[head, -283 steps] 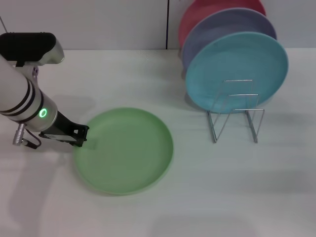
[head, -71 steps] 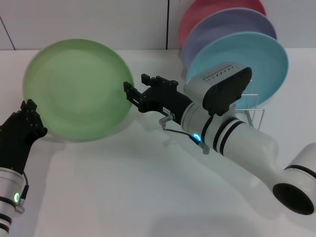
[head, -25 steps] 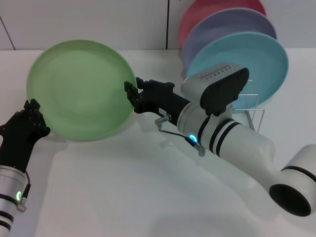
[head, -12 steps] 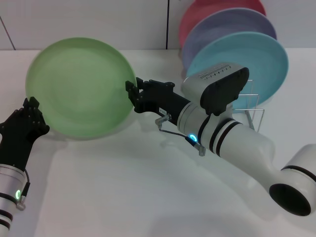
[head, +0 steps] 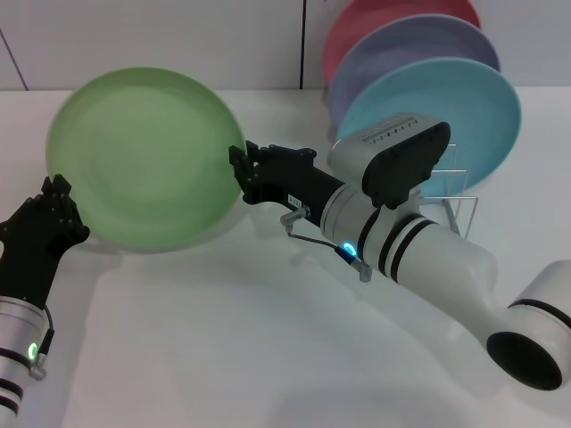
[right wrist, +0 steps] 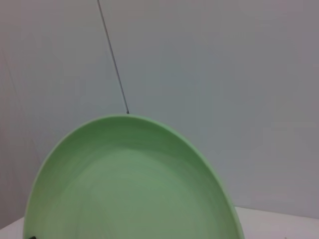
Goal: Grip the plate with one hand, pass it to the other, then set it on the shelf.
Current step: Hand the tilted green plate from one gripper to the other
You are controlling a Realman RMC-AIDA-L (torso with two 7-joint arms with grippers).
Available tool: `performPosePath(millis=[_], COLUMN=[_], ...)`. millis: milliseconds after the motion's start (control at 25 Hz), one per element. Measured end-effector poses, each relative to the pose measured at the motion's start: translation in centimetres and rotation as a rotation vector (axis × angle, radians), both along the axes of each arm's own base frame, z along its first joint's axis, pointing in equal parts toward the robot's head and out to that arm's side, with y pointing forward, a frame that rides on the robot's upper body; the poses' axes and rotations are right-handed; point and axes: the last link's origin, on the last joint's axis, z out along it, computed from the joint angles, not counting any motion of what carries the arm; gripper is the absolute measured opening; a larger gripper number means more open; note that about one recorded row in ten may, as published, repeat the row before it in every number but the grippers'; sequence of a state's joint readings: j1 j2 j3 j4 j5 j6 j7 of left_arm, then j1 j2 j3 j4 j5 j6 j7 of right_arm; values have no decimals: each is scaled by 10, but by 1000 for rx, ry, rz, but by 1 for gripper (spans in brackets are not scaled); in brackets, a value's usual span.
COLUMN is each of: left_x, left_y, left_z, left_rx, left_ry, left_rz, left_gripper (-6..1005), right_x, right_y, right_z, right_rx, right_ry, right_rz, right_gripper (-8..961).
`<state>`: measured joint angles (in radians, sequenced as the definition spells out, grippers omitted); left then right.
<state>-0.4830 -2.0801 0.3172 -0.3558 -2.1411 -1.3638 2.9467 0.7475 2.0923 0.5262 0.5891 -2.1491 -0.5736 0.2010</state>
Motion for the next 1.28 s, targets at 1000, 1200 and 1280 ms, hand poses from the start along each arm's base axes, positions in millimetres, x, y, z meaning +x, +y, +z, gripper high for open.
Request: performPosePath(millis=[1000,1200,1280], left_x=[1,1,1], left_y=[0,0,0], left_z=[0,0,0], left_rx=[-5,-4,-5], left_ry=[4,6,7], left_rz=[-11,-12,-11], left_gripper=[122,124,124], right_x=[1,1,1], right_y=[0,0,0], right_z=[1,1,1], right_rx=[2,2,2], right_ry=[3,3,3], right_rz=[-7,-7,-6], right_gripper=[104,91,89])
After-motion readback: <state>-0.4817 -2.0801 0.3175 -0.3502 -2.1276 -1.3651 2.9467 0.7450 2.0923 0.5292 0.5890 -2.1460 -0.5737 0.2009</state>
